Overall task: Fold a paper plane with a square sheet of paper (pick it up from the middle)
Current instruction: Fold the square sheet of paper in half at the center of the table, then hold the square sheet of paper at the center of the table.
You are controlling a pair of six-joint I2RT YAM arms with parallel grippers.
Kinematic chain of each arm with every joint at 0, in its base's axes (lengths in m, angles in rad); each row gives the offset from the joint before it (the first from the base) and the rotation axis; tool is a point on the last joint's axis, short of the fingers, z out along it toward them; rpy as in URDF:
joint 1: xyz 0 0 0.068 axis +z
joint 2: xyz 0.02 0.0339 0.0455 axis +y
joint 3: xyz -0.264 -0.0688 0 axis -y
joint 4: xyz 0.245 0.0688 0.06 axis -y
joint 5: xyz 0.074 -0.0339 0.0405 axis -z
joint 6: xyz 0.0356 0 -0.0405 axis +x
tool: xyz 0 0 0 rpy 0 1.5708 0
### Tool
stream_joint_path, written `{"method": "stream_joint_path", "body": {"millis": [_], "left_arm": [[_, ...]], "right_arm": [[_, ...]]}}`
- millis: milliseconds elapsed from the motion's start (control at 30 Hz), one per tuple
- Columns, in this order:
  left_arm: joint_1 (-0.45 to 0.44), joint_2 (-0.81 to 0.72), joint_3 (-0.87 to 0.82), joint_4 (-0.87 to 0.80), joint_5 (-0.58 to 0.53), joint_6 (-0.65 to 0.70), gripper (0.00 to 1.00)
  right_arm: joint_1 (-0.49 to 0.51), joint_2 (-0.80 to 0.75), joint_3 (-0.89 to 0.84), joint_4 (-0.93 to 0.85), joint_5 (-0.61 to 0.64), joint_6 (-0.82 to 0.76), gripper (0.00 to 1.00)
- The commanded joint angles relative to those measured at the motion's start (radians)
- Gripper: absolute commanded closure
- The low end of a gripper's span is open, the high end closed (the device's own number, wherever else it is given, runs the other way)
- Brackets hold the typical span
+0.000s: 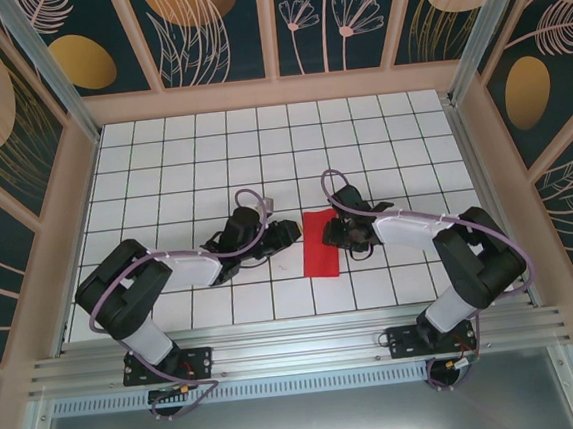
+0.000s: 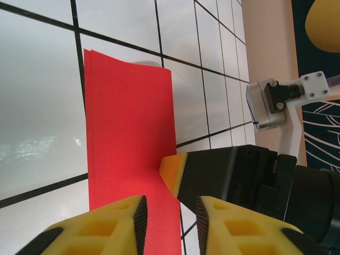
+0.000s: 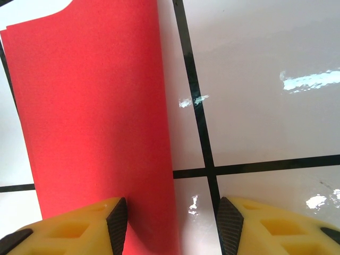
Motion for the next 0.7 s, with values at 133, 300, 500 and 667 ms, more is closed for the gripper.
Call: {"method": "stream_joint_path", "body": {"millis": [133, 300, 500, 667], "left_arm": [[-0.036, 0.085, 0.109, -0.127, 0.001, 0.045, 0.91], [-0.063, 0.139, 0.222, -0.334, -0.061, 0.111, 1.0], [-0.09, 0.192, 0.339, -0.537, -0.141, 0.177, 1.0], [-0.097, 0.209, 0.347, -0.561, -0.153, 0.184, 1.0]], "right_arm": [[0.002, 0.045, -0.007, -0.005, 0.029, 0.009, 0.47], [0.003, 0.046, -0.009, -0.005, 0.03, 0.011, 0.47], [0.003, 0.045, -0.01, -0.005, 0.03, 0.012, 0.47], [0.003, 0.044, -0.012, -0.005, 0.03, 0.012, 0.47]]}}
